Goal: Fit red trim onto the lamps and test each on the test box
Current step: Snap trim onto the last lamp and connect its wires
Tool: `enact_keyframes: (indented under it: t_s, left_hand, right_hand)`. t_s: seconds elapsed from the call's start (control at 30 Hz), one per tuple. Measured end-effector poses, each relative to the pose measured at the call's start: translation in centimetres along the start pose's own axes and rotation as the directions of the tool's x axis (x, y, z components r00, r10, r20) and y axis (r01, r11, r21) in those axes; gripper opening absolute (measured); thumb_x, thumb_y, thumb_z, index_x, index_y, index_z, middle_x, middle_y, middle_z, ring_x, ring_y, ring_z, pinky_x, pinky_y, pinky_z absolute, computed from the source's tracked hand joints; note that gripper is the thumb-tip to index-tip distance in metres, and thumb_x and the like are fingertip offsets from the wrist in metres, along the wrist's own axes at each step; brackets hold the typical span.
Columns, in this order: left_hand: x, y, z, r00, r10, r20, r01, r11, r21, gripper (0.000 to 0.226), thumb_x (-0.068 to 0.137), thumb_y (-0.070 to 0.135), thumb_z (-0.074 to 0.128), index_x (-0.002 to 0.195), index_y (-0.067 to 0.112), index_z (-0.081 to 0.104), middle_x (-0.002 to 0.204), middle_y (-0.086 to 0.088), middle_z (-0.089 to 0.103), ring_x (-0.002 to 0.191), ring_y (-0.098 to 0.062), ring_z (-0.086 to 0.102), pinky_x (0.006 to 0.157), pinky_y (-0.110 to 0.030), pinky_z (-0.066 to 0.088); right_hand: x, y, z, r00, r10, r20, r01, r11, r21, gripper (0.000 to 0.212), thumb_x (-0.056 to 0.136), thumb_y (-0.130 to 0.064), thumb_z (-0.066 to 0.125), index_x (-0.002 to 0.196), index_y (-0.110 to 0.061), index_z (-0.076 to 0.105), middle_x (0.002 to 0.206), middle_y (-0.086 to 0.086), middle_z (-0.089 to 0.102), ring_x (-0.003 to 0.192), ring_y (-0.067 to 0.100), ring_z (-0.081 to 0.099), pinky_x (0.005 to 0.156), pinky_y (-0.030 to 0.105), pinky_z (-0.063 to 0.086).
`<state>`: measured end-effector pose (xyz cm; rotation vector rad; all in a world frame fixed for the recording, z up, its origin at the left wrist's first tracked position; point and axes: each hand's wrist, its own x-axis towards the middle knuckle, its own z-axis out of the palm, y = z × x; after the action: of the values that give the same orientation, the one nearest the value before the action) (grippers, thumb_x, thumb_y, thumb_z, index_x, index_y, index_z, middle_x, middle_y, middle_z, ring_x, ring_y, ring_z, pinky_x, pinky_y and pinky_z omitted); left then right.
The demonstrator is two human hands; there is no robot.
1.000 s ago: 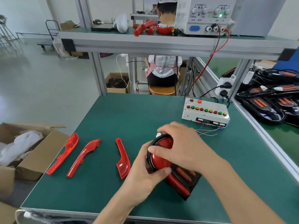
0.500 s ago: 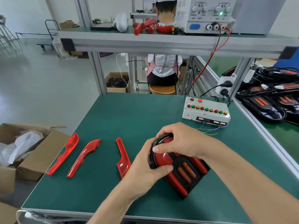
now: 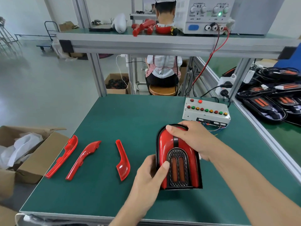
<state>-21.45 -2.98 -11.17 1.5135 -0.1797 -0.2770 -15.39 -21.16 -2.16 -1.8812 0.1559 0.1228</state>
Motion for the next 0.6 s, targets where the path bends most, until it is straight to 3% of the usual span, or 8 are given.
enact_keyframes:
  t_s: [0.1,0.27,0.47,0.6]
  left_hand:
    - [-0.1,0.2,0.0,0.997,-0.064,0.054,0.061,0.997,0.042,0.031,0.088,0.058,0.063,0.113,0.04,0.069,0.115,0.009,0.076,0.111,-0.01,0.07,0.101,-0.036,0.051]
    - [0.3,0.6,-0.7,0.976,-0.159,0.151,0.179,0.975,-0.13,0.036,0.094,0.034,0.067,0.125,0.015,0.068,0.122,-0.009,0.074,0.117,-0.027,0.069,0.105,-0.047,0.051]
    - [0.4,0.7,-0.8,0.989,-0.105,0.106,0.121,0.979,-0.164,0.033,0.092,0.024,0.074,0.12,0.006,0.07,0.112,-0.015,0.076,0.107,-0.032,0.073,0.091,-0.037,0.059]
    - [0.2,0.8,-0.4,0.993,-0.099,0.072,0.112,0.971,-0.212,0.025,0.087,0.022,0.073,0.109,0.011,0.077,0.111,-0.017,0.076,0.107,-0.033,0.073,0.092,-0.037,0.059]
  right_hand:
    - [-0.2,0.6,-0.2,0.996,0.067,-0.051,-0.061,0.992,0.112,0.038,0.081,-0.047,0.082,0.099,-0.014,0.074,0.085,0.005,0.08,0.078,0.025,0.078,0.08,0.047,0.064]
    - [-0.9,1.6,0.0,0.99,0.122,-0.078,-0.099,0.964,0.247,0.035,0.082,-0.042,0.082,0.1,-0.013,0.074,0.082,0.003,0.08,0.073,0.02,0.078,0.058,0.028,0.06]
    - [-1.7,2.3,0.0,0.997,0.071,-0.042,-0.059,0.972,0.228,0.033,0.077,-0.034,0.087,0.102,-0.016,0.075,0.092,0.002,0.081,0.083,0.019,0.078,0.066,0.027,0.06]
    - [-1.9,2.3,0.2,0.991,0.083,-0.102,-0.052,0.961,0.272,0.025,0.078,-0.022,0.088,0.098,-0.013,0.076,0.089,0.004,0.08,0.081,0.019,0.078,0.063,0.025,0.059]
